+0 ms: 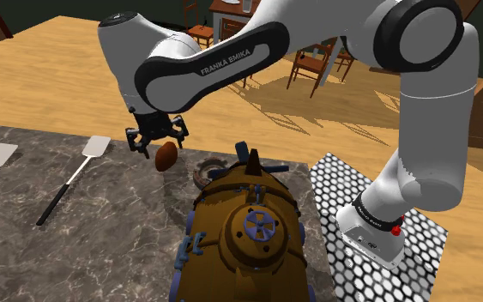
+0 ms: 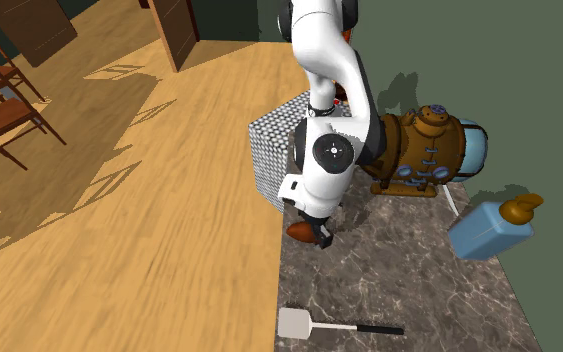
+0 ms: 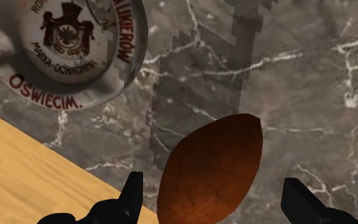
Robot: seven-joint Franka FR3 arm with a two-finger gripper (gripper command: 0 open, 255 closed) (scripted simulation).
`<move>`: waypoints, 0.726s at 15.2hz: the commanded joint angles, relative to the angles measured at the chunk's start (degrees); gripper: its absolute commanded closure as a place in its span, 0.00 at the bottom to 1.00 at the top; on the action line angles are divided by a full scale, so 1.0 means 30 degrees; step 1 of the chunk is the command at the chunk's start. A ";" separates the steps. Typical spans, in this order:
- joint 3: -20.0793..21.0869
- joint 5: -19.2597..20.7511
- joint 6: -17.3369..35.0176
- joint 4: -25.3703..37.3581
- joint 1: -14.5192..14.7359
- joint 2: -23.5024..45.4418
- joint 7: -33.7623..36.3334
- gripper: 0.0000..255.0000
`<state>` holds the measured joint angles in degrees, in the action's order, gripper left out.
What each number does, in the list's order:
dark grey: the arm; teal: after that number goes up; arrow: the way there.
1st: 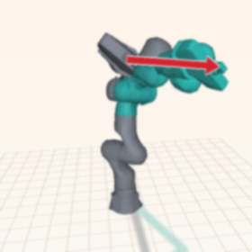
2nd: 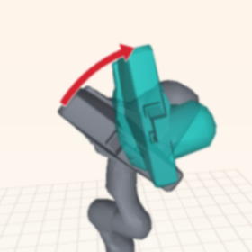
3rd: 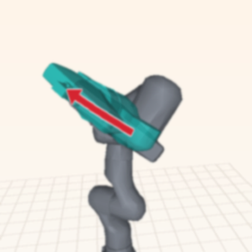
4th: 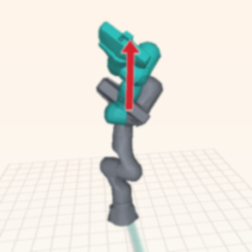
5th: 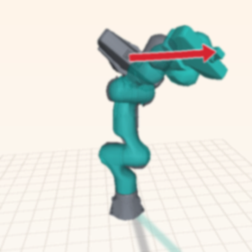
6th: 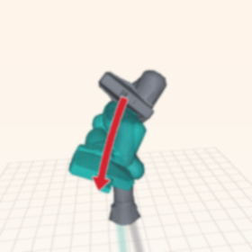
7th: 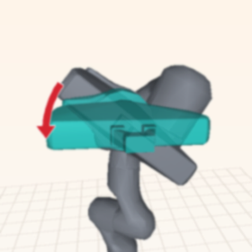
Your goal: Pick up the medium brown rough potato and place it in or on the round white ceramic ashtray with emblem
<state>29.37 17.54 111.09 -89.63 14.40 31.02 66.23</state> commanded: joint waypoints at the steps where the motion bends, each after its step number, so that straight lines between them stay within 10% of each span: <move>1: -0.0069 0.0109 0.0411 -0.0241 0.0010 0.0187 0.0084 0.00; 11: -0.0155 0.0249 0.0960 -0.0610 0.0006 0.0393 0.0178 0.00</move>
<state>28.91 18.29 113.96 -91.46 14.41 32.20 66.76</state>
